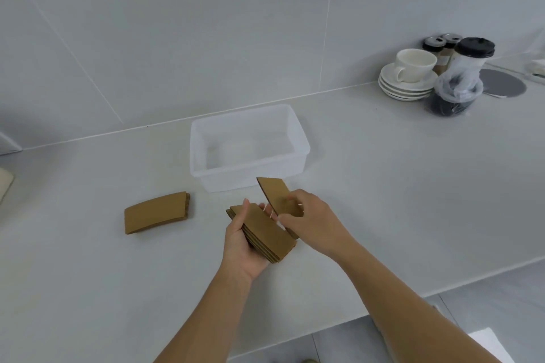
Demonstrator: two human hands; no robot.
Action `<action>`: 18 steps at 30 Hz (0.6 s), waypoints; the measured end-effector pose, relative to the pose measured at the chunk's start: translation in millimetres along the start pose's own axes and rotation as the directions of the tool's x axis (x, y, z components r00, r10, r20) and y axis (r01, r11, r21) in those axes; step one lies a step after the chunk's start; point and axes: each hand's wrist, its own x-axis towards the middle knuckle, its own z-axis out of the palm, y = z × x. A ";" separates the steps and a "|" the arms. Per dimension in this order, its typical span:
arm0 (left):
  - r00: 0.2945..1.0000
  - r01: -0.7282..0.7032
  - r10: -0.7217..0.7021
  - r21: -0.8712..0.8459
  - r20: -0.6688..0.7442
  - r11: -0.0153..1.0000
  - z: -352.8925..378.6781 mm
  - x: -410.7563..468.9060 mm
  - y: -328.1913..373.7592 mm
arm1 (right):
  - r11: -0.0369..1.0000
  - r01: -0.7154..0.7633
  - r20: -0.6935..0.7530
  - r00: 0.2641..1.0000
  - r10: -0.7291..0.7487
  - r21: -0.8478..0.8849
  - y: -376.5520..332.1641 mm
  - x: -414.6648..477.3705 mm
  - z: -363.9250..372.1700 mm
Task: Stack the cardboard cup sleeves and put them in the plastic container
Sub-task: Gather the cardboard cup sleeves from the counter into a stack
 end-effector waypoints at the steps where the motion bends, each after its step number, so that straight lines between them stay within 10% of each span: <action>1: 1.000 0.011 -0.011 0.023 0.009 1.000 -3.0 -2.2 1.5 | 1.000 0.022 0.035 0.999 -0.022 -0.013 -1.5 -1.4 8.2; 18: 0.998 -0.040 0.040 0.000 -0.045 0.999 -37.3 -36.3 22.1 | 0.969 0.210 0.423 0.896 -0.138 -0.128 -10.5 -3.8 51.2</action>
